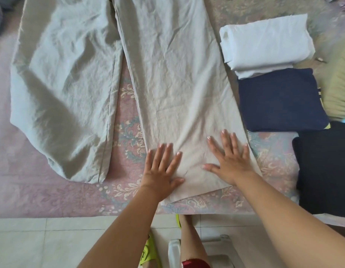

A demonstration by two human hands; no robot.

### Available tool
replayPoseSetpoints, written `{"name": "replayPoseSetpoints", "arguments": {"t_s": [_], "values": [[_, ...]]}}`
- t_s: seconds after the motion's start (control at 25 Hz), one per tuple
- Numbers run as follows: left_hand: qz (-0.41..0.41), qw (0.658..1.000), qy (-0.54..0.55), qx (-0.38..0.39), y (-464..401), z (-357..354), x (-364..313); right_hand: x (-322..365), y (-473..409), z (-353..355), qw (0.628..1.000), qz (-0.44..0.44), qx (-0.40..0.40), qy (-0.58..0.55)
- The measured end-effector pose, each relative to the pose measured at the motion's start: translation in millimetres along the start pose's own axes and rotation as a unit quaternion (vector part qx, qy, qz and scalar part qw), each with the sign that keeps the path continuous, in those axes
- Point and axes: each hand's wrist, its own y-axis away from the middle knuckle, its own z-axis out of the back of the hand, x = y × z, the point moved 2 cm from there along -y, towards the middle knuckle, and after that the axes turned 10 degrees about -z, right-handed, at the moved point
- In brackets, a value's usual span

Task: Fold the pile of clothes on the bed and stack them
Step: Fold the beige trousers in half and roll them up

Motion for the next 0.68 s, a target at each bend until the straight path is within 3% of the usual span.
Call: {"name": "replayPoseSetpoints", "arguments": {"t_s": [0.12, 0.32, 0.4, 0.52, 0.68], "values": [[-0.006, 0.999, 0.004, -0.044, 0.6, -6.8, 5.6, 3.2, 5.3, 5.6, 1.000, 0.011, 0.005, 0.013], [-0.083, 0.991, 0.007, -0.105, 31.6, 31.4, 34.0, 72.5, 23.6, 28.7, 0.986, 0.136, -0.098, -0.004], [-0.053, 0.986, 0.010, -0.155, 66.5, 44.6, 67.3, 113.9, 35.7, 32.1, 0.964, 0.209, -0.166, -0.016], [-0.022, 0.975, -0.046, -0.217, 123.4, 40.3, 144.2, 182.9, 44.8, 38.5, 0.945, 0.265, -0.190, -0.036], [-0.032, 0.978, -0.116, -0.170, 175.6, 15.7, 226.1, 271.4, 59.5, 36.5, 0.935, 0.292, -0.202, -0.011]]}}
